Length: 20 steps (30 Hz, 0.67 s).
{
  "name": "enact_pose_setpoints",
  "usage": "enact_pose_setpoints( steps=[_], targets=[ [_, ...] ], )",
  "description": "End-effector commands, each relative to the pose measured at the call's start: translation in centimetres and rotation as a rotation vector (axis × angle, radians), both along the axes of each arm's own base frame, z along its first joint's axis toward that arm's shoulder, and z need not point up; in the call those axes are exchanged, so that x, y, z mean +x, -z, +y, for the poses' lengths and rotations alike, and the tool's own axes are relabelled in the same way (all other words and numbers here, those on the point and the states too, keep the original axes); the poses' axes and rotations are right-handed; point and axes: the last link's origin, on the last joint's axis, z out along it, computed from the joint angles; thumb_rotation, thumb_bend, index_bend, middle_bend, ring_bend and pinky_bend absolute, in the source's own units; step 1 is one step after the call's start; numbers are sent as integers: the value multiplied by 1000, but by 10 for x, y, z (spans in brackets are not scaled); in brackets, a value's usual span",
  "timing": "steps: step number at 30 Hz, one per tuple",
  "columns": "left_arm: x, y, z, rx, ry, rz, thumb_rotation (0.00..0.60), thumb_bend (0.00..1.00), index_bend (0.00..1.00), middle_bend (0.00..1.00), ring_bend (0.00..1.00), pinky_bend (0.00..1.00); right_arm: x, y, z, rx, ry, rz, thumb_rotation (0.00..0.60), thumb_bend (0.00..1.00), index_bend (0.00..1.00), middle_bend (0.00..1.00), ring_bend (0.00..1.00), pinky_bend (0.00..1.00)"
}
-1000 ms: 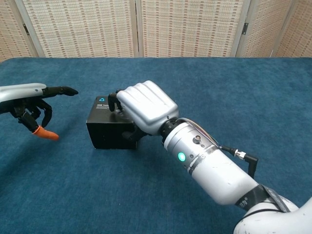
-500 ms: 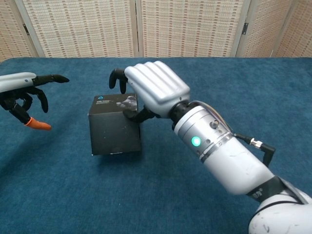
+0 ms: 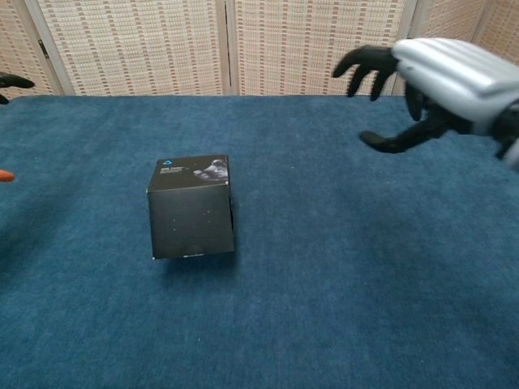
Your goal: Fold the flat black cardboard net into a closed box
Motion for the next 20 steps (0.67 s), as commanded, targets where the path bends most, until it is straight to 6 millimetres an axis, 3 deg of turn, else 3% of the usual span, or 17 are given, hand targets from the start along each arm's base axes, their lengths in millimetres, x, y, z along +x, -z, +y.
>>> enact_pose_setpoints(
  steps=[1,2,6,9,11,16,20],
  targets=[
    [-14,-13,-23,70,-29,42,600,208,0,47,112,237,-56,-41,34,4,166,21,600,314,148,185,125,303],
    [-18,-17,-30,89,-33,49,600,208,0,47,103,228,-68,-50,42,0,191,21,600,315,147,176,117,297],
    [-21,-20,-38,112,-36,47,600,208,2,47,87,212,-80,-58,52,-9,215,17,600,317,138,162,101,285],
    [-32,-28,-67,171,-29,78,600,208,12,41,72,194,-116,-84,86,-64,314,-28,600,318,108,147,83,272],
    [-36,-29,-86,171,-25,88,600,208,14,29,56,176,-130,-95,104,-83,330,-56,600,320,91,138,71,254],
    [-44,-34,-115,148,-46,99,600,207,6,0,0,119,-148,-113,129,-114,370,-106,600,330,69,117,3,162],
    [-47,-38,-129,153,-54,91,600,208,0,0,0,115,-158,-123,141,-144,398,-132,600,333,67,114,0,156]
  ],
)
